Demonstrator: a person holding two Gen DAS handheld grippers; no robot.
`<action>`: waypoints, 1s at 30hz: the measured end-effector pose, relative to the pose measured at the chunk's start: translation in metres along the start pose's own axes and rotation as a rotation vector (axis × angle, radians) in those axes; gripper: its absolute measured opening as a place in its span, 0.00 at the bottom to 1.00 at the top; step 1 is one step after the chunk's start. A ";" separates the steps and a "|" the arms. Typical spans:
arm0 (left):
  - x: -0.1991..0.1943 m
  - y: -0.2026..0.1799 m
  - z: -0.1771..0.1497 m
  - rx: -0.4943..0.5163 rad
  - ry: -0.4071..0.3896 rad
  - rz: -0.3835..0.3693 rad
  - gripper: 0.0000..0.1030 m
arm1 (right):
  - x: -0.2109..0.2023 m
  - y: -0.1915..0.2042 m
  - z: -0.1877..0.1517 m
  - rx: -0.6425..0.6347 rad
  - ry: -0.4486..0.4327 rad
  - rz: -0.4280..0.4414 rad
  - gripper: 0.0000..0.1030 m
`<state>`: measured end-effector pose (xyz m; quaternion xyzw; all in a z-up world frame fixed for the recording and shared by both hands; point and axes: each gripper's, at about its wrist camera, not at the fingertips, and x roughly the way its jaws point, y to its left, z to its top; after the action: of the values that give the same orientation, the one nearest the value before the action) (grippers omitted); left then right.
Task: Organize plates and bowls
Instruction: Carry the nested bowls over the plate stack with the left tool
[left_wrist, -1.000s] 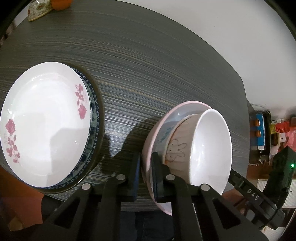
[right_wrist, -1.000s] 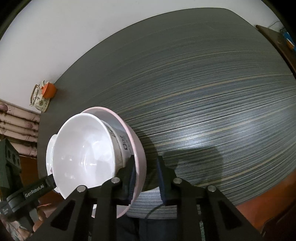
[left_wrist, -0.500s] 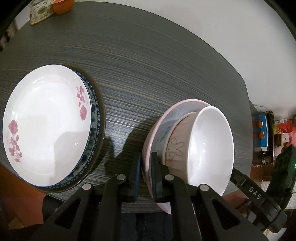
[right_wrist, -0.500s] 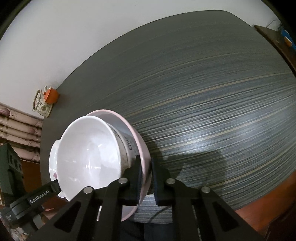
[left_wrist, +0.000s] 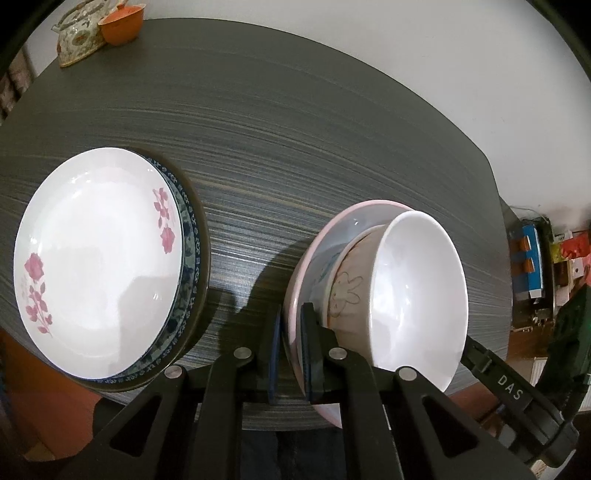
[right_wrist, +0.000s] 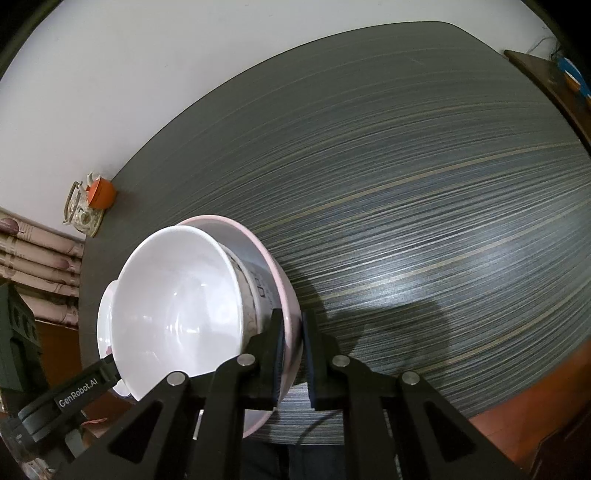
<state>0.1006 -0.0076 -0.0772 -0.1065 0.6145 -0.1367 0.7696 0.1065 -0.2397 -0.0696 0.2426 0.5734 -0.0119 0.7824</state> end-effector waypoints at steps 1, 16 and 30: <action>0.000 0.000 0.000 0.000 -0.002 0.001 0.06 | 0.000 0.000 0.000 -0.001 0.000 -0.001 0.10; -0.001 -0.004 -0.002 0.000 -0.026 0.006 0.06 | -0.003 0.000 0.000 0.001 -0.013 0.003 0.10; -0.013 0.003 -0.002 -0.010 -0.052 -0.002 0.06 | -0.010 0.016 0.006 -0.029 -0.026 0.001 0.10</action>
<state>0.0964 -0.0009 -0.0669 -0.1142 0.5951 -0.1315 0.7846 0.1129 -0.2307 -0.0536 0.2313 0.5634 -0.0062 0.7931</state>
